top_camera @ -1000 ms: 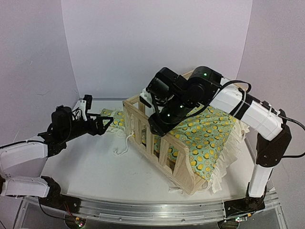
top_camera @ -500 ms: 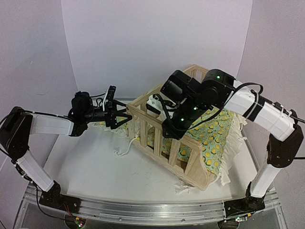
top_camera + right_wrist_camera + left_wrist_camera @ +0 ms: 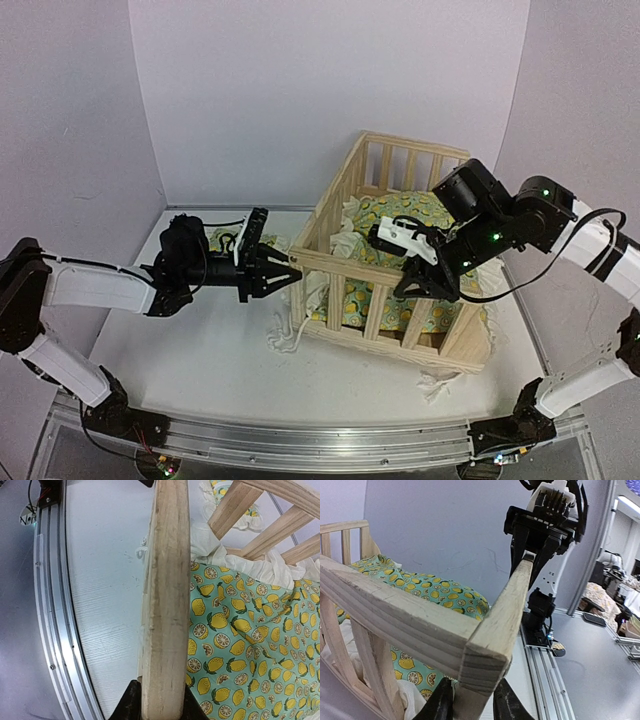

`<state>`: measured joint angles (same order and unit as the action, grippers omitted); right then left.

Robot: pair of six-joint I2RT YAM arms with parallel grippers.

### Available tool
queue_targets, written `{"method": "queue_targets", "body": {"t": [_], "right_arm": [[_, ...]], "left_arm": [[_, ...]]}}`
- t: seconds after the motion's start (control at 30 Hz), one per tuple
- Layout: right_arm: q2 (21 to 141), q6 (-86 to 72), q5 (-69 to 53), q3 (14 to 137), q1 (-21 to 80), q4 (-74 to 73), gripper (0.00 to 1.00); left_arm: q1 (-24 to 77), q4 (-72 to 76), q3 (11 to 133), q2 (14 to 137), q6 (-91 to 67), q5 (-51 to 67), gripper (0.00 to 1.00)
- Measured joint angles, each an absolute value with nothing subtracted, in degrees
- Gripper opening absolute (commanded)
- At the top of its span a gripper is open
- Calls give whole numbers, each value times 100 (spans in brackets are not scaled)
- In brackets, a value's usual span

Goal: Set up the pet bed

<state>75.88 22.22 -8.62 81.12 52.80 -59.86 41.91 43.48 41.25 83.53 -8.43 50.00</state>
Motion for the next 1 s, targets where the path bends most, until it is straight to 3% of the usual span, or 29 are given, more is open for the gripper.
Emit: {"method": "queue_targets", "body": {"t": [0.13, 0.27, 0.3, 0.33, 0.4, 0.43, 0.47, 0.57, 0.63, 0.83, 1.0], "right_arm": [[7507, 3146, -1260, 7922, 4707, -5885, 0], [7369, 4049, -1483, 7671, 4226, -5616, 4], [7277, 4292, -1520, 7540, 4130, -5463, 12], [7258, 4335, -1520, 7513, 4075, -5439, 30], [7164, 4445, -1450, 7411, 4012, -5306, 68], [7100, 4440, -1267, 7341, 4010, -5157, 93], [7032, 4410, -1094, 7306, 3981, -5004, 98], [6978, 4040, -607, 7312, 3922, -4722, 98], [6960, 3468, -220, 7389, 3975, -4834, 98], [7284, 1308, 1332, 8501, 4812, -5723, 98], [7699, -250, 1737, 10123, 5981, -5293, 98]], "left_arm": [[4652, 4744, 3868, 8302, -1048, 4034, 24], [4827, 5848, 3782, 8818, -1557, 3802, 26], [4851, 6049, 3785, 8927, -1638, 3752, 31], [4882, 6263, 3789, 9045, -1741, 3680, 40], [4954, 6460, 3778, 9139, -1920, 3568, 59], [5002, 6490, 3750, 9135, -1979, 3514, 65], [5063, 6519, 3682, 9085, -2010, 3426, 72], [5118, 6355, 3234, 8595, -2080, 3221, 95], [5096, 5876, 2869, 7985, -2045, 3124, 99], [4609, 4897, 2069, 6683, -1973, 2506, 95], [4418, 4431, 1710, 7102, -1806, 2117, 84]]}}
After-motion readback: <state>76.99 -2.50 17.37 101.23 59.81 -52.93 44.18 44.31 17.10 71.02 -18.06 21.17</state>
